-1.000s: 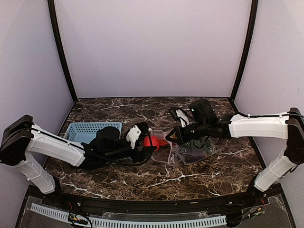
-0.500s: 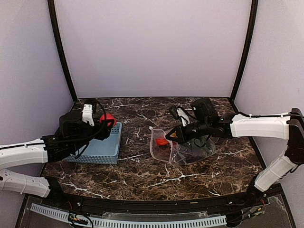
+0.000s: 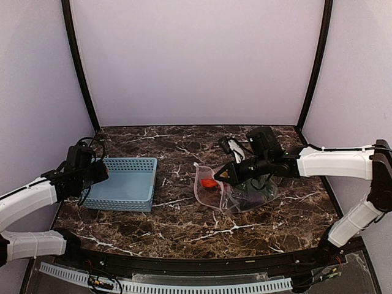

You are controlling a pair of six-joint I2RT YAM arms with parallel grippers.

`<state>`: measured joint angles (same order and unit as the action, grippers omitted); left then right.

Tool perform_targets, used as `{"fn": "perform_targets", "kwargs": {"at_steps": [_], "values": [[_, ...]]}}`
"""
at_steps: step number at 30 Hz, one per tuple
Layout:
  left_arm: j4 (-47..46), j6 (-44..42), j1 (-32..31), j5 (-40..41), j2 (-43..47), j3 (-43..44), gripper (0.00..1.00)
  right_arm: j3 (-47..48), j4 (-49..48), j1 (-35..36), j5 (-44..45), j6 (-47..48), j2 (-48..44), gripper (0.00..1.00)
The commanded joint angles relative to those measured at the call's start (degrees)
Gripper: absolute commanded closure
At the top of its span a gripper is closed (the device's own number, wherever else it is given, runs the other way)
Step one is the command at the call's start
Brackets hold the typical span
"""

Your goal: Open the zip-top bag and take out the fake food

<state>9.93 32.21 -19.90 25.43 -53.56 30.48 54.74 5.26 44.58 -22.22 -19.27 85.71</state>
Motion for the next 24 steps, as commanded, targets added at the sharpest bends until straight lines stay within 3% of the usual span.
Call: {"fn": "perform_targets", "kwargs": {"at_steps": [1,13,24], "values": [[2.25,1.33,4.90,-3.43,-4.36,-0.02,0.50,1.22,-0.16,-0.46,0.53,0.46,0.33,1.00],[-9.49,-1.43,8.89,-3.35,-19.84,0.20,0.46,1.08,-0.94,-0.52,-0.11,0.02,0.55,1.00],[-15.88,-5.01,12.26,-6.12,-31.81,7.46,0.44,0.51,-1.42,-0.55,-0.47,-0.49,0.31,1.00]]}}
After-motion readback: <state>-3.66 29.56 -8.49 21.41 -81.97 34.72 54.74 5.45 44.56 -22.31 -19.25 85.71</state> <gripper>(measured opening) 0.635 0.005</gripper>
